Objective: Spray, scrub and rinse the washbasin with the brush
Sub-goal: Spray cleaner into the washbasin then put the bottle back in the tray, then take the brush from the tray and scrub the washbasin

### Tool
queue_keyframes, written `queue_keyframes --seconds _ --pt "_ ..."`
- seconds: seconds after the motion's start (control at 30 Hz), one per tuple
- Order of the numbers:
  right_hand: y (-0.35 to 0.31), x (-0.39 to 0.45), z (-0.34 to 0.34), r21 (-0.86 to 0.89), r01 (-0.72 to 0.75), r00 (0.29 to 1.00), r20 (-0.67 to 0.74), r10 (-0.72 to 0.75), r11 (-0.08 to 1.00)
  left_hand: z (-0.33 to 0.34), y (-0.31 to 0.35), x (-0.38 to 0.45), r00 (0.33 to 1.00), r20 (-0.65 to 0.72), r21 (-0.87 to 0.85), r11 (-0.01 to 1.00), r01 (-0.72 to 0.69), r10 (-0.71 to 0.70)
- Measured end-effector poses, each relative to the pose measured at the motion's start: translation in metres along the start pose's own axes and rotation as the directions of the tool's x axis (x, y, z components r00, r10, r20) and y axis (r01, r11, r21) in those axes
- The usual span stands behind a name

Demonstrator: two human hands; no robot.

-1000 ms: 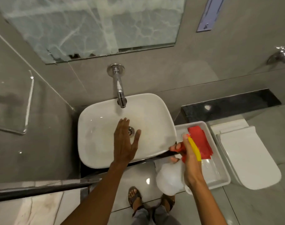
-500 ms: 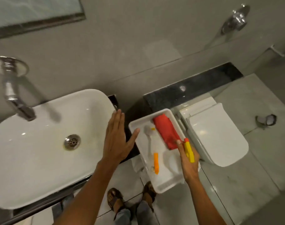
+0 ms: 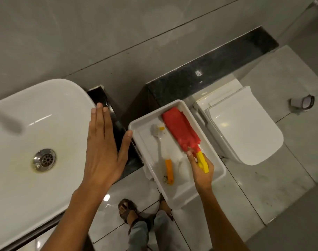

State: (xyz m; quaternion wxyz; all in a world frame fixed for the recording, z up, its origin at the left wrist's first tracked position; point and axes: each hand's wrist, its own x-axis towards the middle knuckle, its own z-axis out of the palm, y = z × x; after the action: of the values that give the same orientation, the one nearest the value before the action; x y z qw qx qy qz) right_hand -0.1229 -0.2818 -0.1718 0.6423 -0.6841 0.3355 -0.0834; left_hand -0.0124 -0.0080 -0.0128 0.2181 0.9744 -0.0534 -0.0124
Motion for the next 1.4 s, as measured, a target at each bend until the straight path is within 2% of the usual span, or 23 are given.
queue_keyframes --seconds 0.27,0.33,0.43,0.5,0.57,0.63,0.67,0.77,0.93,1.1,1.27,1.4 --pt "0.020 -0.028 -0.014 -0.064 -0.050 0.996 -0.075 0.046 0.997 -0.005 0.003 -0.002 1.000 0.023 0.001 1.000 0.001 -0.001" --pt "0.019 -0.040 -0.014 -0.089 -0.095 0.984 -0.159 0.080 0.991 -0.005 0.003 -0.002 1.000 0.022 -0.007 1.000 -0.004 0.004" --pt "0.013 -0.073 -0.008 -0.095 -0.137 0.930 -0.355 0.095 0.986 -0.007 0.006 -0.002 1.000 0.012 -0.010 1.000 -0.014 0.014" --pt "0.010 -0.101 0.003 -0.055 -0.197 0.906 -0.391 0.161 0.979 -0.008 0.007 -0.002 1.000 0.009 -0.005 1.000 -0.021 0.021" --pt "0.006 -0.123 0.019 -0.113 -0.272 0.938 -0.255 0.236 0.956 -0.008 0.007 -0.002 1.000 0.010 -0.016 0.999 -0.028 0.028" --pt "-0.001 -0.130 0.038 -0.279 -0.211 0.977 -0.053 0.205 0.937 -0.007 0.006 -0.002 1.000 0.001 -0.022 1.000 -0.021 0.021" --pt "-0.005 -0.123 0.049 -0.332 -0.169 0.984 0.001 0.180 0.928 -0.007 0.005 -0.003 1.000 -0.005 -0.022 1.000 -0.019 0.019" --pt "-0.012 -0.082 0.079 -0.489 -0.091 0.990 0.052 0.134 0.868 -0.006 0.003 -0.003 1.000 -0.007 -0.024 0.999 -0.026 0.026" --pt "-0.012 -0.039 0.101 -0.700 -0.203 0.926 0.090 0.366 0.685 -0.003 0.002 -0.002 0.999 -0.029 -0.048 0.999 -0.022 0.020" --pt "-0.005 -0.035 0.103 -0.722 -0.250 0.909 0.053 0.412 0.645 0.004 -0.003 -0.001 0.998 -0.050 -0.061 0.998 -0.035 0.032" --pt "-0.017 -0.049 0.098 -0.658 -0.215 0.908 0.137 0.396 0.721 0.006 -0.006 0.001 0.998 -0.059 -0.025 0.999 -0.021 0.019" --pt "-0.040 -0.065 0.087 -0.627 -0.105 0.940 0.191 0.283 0.772 -0.005 -0.001 0.000 1.000 -0.013 -0.009 1.000 -0.021 0.020"
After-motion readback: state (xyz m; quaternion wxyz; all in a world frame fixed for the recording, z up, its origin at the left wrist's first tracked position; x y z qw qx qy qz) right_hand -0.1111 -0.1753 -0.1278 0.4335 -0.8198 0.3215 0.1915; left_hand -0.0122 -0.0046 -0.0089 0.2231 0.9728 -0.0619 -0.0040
